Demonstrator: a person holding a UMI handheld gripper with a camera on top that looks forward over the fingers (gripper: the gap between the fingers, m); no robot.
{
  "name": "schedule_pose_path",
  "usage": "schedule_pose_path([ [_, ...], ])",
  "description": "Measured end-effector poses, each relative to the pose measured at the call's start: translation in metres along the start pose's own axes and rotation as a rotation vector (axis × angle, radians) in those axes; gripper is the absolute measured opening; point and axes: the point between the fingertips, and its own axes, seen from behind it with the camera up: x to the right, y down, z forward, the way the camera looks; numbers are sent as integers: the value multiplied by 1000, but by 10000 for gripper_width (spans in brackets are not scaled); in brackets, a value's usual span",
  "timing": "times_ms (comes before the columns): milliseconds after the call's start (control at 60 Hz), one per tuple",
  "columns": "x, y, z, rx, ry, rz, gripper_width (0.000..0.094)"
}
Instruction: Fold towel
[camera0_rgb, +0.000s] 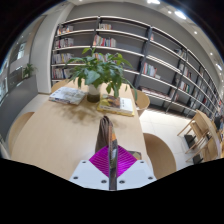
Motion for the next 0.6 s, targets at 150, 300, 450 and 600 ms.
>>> schedule_pose_path([
  [150,53,50,31,-92,10,40,207],
  [300,87,92,47,-162,80,11,465],
  [450,84,80,12,-115,88,6,668],
  [600,53,37,-52,-25,53,18,792],
])
